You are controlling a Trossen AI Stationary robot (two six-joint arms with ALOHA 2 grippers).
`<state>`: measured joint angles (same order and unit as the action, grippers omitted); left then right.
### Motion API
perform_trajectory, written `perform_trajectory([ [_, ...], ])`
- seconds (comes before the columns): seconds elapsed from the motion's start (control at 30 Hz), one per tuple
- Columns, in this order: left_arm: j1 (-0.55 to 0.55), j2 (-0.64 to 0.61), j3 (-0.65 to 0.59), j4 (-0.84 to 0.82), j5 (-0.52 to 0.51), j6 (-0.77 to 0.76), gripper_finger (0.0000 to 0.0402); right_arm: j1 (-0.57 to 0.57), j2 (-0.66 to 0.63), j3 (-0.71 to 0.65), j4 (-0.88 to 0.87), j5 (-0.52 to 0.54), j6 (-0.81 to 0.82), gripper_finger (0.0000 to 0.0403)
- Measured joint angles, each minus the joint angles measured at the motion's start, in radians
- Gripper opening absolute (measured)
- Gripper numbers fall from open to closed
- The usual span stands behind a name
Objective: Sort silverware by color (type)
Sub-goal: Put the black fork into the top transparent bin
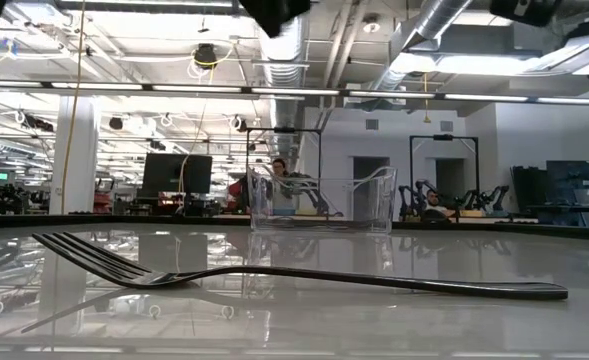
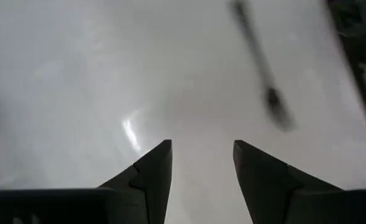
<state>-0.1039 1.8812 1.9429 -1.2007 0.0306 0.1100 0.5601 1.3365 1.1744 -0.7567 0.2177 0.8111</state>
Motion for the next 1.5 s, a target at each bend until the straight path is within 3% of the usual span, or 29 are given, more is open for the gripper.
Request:
perform_trajectory([
  [0.13,-0.156,0.001,-0.092,0.132,-0.002,-0.077,0.0157,-0.007,0.000,0.000,-0.003,-0.028,-0.125,0.0027],
  [0.27,-0.264,0.002,-0.219,0.363,-0.045,-0.257,0.0157,-0.008,0.000,0.000,-0.022,-0.095,-0.241,0.0027],
  [0.47,-0.368,0.002,-0.419,0.731,-0.231,-0.370,0.0152,-0.029,0.000,0.000,-0.031,-0.194,-0.381,0.0027],
  [0.6,-0.402,0.002,-0.533,0.876,-0.286,-0.406,0.0144,-0.054,0.000,0.000,-0.059,-0.260,-0.402,0.0027],
  [0.8,-0.413,0.003,-0.626,0.940,-0.344,-0.509,0.0142,-0.064,0.000,0.000,-0.084,-0.298,-0.401,0.0027],
  [1.0,-0.415,0.106,-0.631,1.066,-0.280,-0.505,0.0142,-0.063,0.000,0.000,-0.092,-0.310,-0.401,0.0027],
  [1.37,-0.411,0.183,-0.613,0.991,-0.295,-0.515,0.0141,-0.062,0.000,0.000,-0.108,-0.320,-0.394,0.0027],
  [1.5,-0.411,0.182,-0.613,0.941,-0.283,-0.515,0.0119,-0.063,0.000,0.000,-0.111,-0.320,-0.399,0.0027],
])
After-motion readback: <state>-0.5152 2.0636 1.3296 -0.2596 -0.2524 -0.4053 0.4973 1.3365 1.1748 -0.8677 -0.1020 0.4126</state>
